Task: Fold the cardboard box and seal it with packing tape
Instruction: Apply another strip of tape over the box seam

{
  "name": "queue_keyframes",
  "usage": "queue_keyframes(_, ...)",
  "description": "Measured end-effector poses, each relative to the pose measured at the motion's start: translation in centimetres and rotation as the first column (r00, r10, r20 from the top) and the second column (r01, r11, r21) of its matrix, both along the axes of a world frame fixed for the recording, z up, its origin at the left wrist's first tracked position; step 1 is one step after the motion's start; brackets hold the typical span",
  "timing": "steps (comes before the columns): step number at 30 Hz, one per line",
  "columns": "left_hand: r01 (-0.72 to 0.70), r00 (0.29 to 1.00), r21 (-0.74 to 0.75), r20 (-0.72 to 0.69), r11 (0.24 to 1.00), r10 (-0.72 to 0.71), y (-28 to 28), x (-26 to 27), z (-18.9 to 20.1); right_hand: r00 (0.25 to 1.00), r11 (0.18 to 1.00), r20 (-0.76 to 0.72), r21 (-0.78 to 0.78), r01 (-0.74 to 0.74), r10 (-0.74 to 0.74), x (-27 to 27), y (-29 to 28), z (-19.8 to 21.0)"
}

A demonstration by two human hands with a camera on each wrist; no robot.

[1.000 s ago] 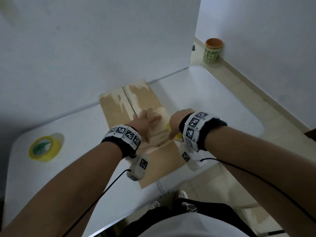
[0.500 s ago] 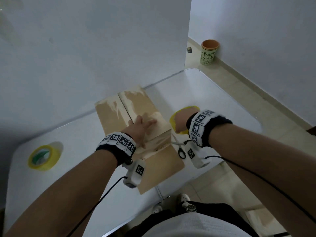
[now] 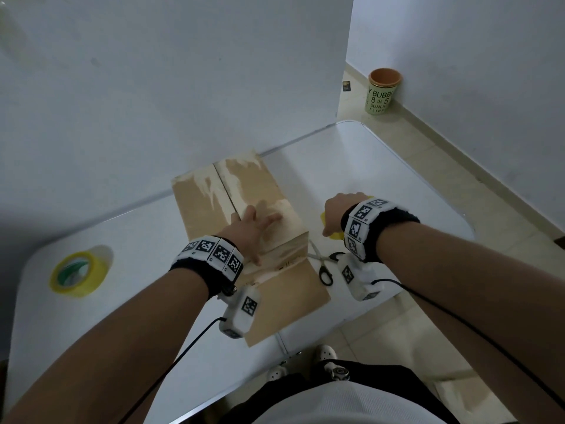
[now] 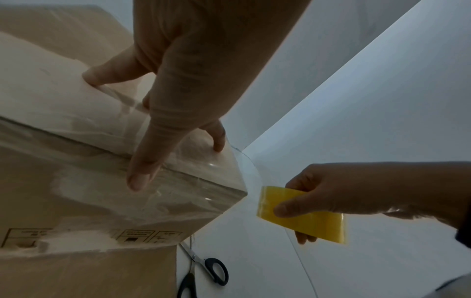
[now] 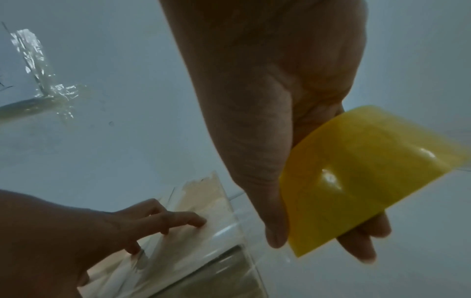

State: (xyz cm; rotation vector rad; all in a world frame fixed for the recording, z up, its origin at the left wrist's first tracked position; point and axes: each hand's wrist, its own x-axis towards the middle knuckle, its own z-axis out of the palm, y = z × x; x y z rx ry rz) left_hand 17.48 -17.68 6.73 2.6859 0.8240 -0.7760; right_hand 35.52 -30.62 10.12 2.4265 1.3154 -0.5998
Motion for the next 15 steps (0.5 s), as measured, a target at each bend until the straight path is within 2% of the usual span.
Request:
queue_keyframes(3,-0.005,1.0,-0.003,-0.003,1.0,0.005,0.0,0.1,0.0,0.999,0.999,0.029,-0.021,-0.044,0.044,0.1,0.9,-1.3)
queue_keyframes(8,-0.005,1.0,-0.004,0.007,1.0,0.005,-0.1,0.0,0.0,0.976,0.991,0.175,0.002,-0.132,0.129,0.0,1.7,-2.0)
queue_keyframes(15,-0.011,0.999,0.003,0.034,1.0,0.011,-0.1,-0.1,-0.4,0.97,0.985,0.171,-0.033,-0.172,0.175,0.5,2.4,-2.9)
